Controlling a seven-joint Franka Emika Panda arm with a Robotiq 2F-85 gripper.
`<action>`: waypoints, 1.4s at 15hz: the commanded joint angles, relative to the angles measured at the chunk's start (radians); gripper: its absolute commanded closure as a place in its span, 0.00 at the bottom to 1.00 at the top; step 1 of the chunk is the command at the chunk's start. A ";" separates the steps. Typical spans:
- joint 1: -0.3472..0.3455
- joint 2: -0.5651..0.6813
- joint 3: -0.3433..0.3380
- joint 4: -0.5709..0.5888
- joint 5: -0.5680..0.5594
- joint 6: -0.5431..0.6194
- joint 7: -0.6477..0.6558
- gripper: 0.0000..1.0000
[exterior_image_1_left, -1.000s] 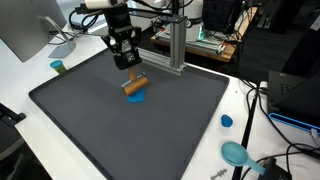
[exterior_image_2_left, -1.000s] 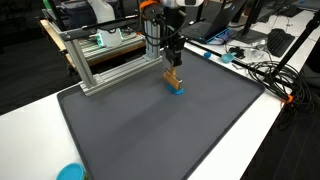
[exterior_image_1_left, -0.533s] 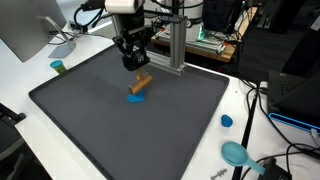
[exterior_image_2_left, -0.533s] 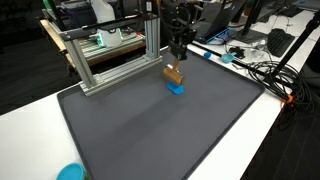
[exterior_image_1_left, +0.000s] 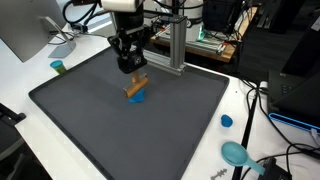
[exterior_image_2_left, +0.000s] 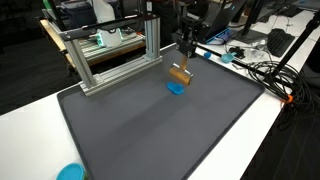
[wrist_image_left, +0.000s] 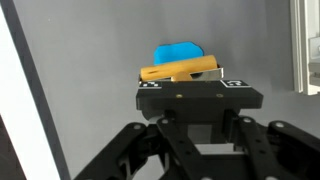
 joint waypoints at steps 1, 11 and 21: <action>-0.004 0.055 -0.007 0.054 -0.038 -0.017 0.034 0.78; -0.014 0.109 -0.007 -0.003 -0.028 0.058 0.099 0.78; -0.011 0.138 -0.031 -0.014 -0.063 0.006 0.196 0.78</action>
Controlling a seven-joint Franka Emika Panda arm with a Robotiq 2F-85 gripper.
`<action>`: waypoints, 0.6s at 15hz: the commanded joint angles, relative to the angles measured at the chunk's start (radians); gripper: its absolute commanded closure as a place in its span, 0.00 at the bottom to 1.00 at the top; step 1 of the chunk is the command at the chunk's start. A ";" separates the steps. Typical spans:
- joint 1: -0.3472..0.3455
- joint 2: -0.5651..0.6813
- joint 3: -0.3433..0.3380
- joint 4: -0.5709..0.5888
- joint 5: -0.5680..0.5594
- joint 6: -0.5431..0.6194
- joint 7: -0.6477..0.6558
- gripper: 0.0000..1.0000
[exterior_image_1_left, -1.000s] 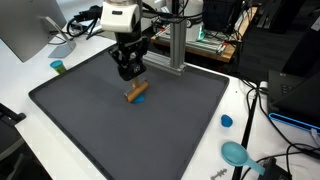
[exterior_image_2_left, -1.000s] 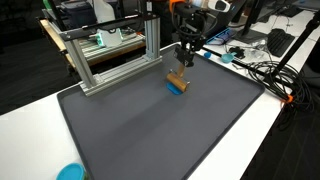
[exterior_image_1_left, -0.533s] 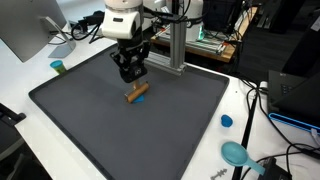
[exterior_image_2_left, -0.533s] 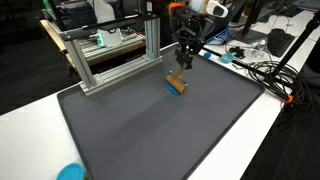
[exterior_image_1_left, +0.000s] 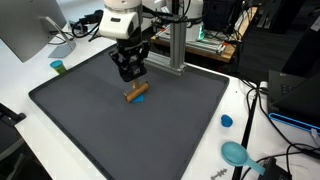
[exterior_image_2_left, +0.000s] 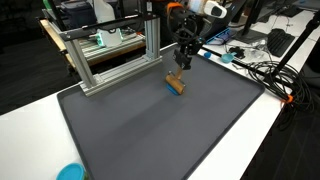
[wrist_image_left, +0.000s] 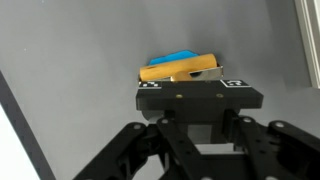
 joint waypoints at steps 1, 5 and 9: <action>-0.002 0.048 -0.022 -0.029 -0.060 -0.030 0.076 0.78; 0.002 0.059 -0.031 -0.013 -0.105 -0.090 0.153 0.78; -0.016 0.086 -0.037 0.004 -0.147 -0.138 0.175 0.78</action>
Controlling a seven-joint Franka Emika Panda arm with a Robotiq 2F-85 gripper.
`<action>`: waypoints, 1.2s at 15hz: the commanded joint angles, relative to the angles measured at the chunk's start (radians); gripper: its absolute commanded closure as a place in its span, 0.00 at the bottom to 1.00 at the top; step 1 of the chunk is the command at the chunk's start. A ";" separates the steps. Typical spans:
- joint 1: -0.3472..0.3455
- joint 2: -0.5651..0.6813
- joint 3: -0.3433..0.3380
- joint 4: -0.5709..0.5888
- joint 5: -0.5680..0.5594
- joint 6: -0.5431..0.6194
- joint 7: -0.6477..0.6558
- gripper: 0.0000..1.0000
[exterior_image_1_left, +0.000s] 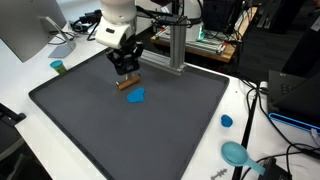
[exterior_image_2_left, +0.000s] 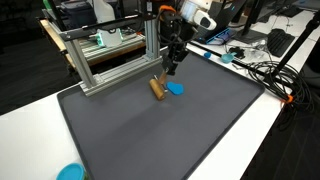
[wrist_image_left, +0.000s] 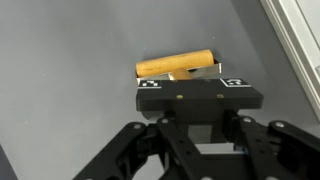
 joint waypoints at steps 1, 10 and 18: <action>-0.022 0.050 0.004 0.006 -0.004 -0.030 0.014 0.78; -0.096 -0.295 0.036 -0.048 0.323 -0.024 0.046 0.78; -0.055 -0.728 0.013 -0.374 0.392 -0.066 0.462 0.78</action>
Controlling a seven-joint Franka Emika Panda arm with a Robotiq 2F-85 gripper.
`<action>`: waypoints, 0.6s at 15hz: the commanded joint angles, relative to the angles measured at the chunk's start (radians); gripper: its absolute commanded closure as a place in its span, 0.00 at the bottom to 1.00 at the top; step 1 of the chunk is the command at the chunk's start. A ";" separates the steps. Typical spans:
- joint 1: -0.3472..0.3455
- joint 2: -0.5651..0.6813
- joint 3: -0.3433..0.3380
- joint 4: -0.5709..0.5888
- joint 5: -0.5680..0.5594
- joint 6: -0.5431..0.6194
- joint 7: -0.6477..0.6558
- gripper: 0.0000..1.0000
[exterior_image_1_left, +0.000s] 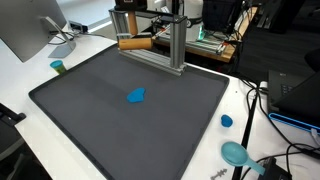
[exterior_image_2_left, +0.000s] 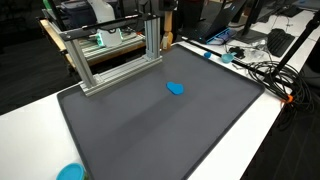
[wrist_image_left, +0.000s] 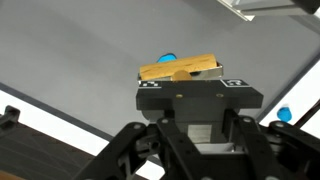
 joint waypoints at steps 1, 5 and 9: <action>0.033 -0.223 -0.007 -0.251 0.048 0.058 0.197 0.78; 0.048 -0.130 -0.021 -0.145 0.005 0.005 0.131 0.53; 0.026 -0.117 -0.008 -0.145 -0.039 0.006 0.284 0.78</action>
